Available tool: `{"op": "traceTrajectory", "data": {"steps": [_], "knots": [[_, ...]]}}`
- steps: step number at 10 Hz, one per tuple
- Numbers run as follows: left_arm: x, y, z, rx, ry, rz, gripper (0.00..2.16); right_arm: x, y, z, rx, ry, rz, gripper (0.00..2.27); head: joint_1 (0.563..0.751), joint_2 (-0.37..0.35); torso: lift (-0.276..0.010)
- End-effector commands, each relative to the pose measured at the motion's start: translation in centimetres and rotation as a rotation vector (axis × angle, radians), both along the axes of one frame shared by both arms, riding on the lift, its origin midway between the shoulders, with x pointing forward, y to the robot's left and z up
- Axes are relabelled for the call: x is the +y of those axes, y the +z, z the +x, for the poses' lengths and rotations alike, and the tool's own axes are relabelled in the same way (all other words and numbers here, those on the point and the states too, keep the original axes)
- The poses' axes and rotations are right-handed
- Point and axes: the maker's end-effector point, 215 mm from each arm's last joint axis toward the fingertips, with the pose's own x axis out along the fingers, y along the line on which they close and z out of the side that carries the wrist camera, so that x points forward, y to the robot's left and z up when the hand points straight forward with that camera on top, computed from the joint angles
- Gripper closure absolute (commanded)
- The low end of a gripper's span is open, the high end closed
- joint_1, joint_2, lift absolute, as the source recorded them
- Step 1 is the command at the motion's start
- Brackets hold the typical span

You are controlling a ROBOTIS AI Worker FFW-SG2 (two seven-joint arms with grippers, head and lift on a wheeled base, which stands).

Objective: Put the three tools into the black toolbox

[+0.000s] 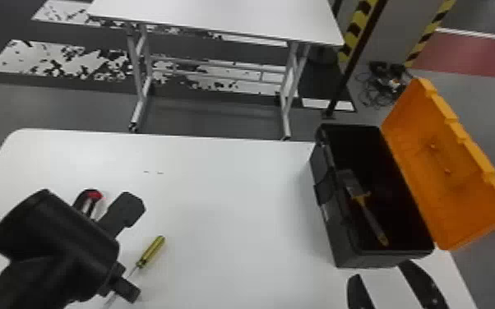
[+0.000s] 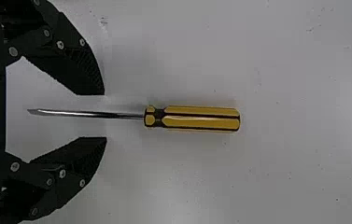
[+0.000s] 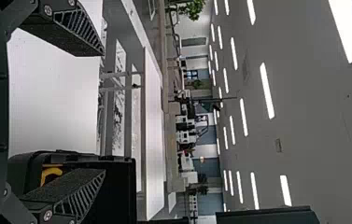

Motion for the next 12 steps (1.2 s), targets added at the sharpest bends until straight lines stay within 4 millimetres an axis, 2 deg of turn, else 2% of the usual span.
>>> {"op": "traceTrajectory", "data": {"steps": [1, 2, 3, 7, 8, 12], "knots": [[0.2, 0.0, 0.2, -0.004, 0.0, 0.011, 1.43, -0.1, -0.1, 0.0, 0.001, -0.002, 0.003, 0.11, 0.695, -0.149, -0.051], [0.1, 0.0, 0.1, -0.004, -0.007, 0.013, 1.55, -0.1, 0.0, 0.0, 0.0, -0.003, 0.004, 0.11, 0.695, -0.149, -0.051], [0.1, -0.1, 0.0, -0.005, -0.01, 0.018, 1.88, -0.1, 0.0, 0.0, 0.0, -0.003, 0.004, 0.11, 0.695, -0.148, -0.051], [0.3, 0.0, -0.2, -0.015, -0.01, 0.025, 1.89, 0.0, -0.4, 0.1, 0.006, -0.003, 0.007, 0.11, 0.695, -0.154, -0.051], [0.5, 0.2, -0.1, -0.025, -0.006, 0.025, 1.96, 0.1, -0.3, 0.1, 0.003, 0.002, 0.005, 0.11, 0.695, -0.153, -0.051], [1.4, 1.9, 0.6, -0.086, 0.032, 0.007, 1.97, 0.6, -0.5, 0.5, 0.005, 0.014, -0.001, 0.11, 0.695, -0.134, -0.051]]}}
